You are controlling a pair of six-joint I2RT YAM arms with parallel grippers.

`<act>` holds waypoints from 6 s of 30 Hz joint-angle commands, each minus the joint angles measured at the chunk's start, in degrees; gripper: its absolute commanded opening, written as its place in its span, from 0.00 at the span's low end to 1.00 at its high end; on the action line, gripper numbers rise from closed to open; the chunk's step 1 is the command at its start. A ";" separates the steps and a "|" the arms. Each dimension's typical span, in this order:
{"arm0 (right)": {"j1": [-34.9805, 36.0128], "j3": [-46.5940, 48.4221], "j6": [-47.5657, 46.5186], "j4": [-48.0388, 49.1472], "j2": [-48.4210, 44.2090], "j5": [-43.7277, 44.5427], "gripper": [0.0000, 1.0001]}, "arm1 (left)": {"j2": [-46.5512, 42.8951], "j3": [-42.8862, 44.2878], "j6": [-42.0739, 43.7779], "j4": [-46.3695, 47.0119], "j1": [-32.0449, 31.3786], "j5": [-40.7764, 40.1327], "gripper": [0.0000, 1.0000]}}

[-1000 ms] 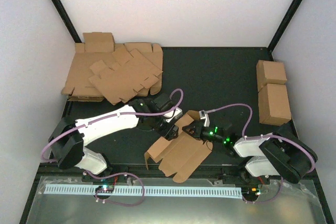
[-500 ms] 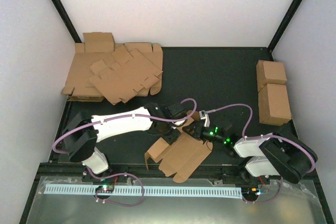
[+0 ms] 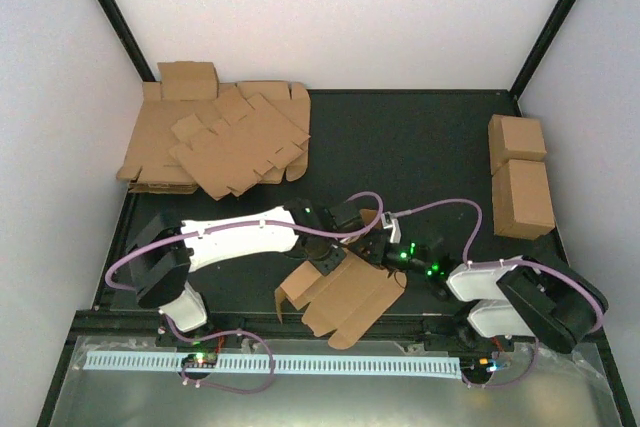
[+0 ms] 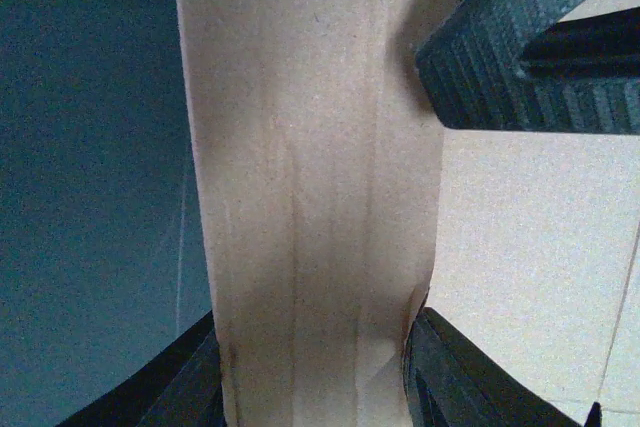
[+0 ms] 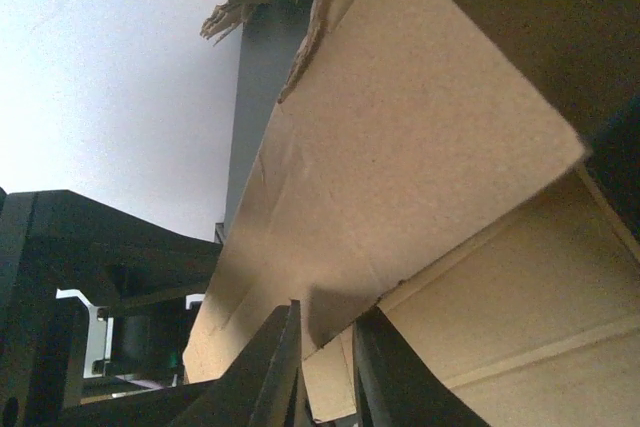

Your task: Fold the paper box

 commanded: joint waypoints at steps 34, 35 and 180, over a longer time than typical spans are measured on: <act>-4.22 16.92 -23.45 -38.03 -4.17 6.98 0.02 | -0.26 2.20 -1.07 0.10 -2.02 -1.03 0.45; -4.22 16.39 -22.87 -36.93 -4.06 6.03 0.02 | -0.24 2.12 -1.00 0.15 -2.09 -1.04 0.45; -16.45 29.75 -68.10 -62.49 -12.27 6.56 0.76 | -2.77 -0.38 3.50 2.59 -2.27 1.02 0.45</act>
